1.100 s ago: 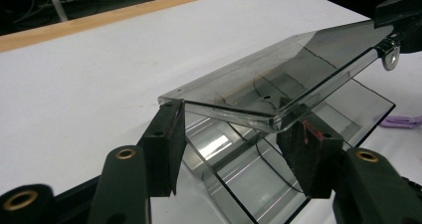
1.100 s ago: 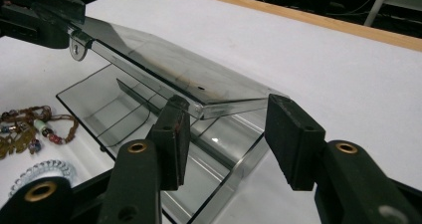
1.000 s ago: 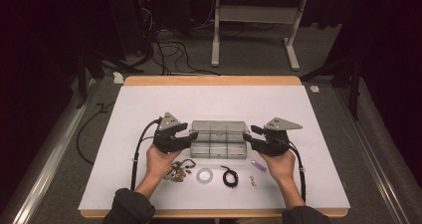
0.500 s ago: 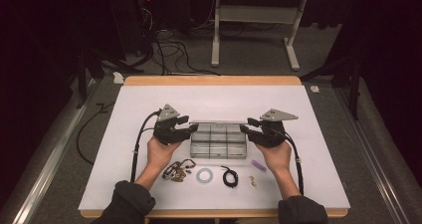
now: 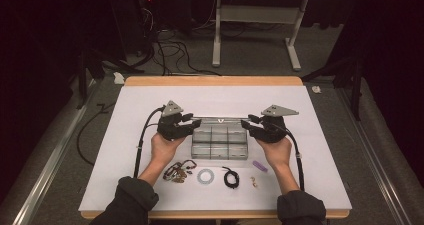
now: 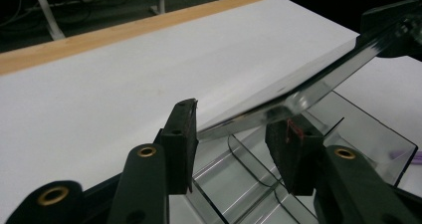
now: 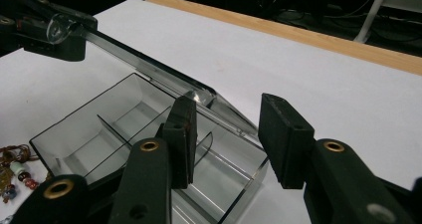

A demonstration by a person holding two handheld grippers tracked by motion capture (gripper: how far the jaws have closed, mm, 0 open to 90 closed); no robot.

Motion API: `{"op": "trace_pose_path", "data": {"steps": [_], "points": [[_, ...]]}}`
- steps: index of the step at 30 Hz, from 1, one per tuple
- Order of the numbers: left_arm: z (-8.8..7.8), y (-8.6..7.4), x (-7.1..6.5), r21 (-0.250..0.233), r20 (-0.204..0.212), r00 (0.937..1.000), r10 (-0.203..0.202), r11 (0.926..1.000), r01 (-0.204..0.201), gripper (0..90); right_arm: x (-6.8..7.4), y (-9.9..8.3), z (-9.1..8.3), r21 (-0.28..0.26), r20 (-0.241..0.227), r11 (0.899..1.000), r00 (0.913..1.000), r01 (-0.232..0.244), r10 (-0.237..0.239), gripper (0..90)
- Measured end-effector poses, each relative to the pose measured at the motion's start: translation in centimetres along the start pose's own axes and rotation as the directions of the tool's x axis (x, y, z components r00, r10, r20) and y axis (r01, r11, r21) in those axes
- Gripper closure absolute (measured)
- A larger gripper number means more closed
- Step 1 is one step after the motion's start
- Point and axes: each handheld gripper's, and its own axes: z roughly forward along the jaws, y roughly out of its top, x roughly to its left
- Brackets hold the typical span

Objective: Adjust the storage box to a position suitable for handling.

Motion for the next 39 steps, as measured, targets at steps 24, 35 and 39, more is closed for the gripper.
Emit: {"op": "trace_pose_path", "data": {"steps": [24,35,39], "points": [[1.8,-0.4,1.2,-0.021,-0.017,0.9981,-0.059,0.9981,0.059,59.5,-1.4,-0.6,2.4,0.027,0.020,0.998,0.9984,-0.053,0.052,63.8],[2.6,-0.4,1.4,-0.026,-0.029,0.9964,-0.080,0.9965,0.079,59.7,-1.8,-0.7,3.1,0.023,0.032,0.998,0.9974,-0.065,0.064,65.4],[2.8,-0.2,1.4,-0.020,-0.029,0.9964,-0.079,0.9967,0.079,59.7,-1.8,-0.8,3.4,0.032,0.042,0.997,0.9968,-0.070,0.068,65.5]]}}
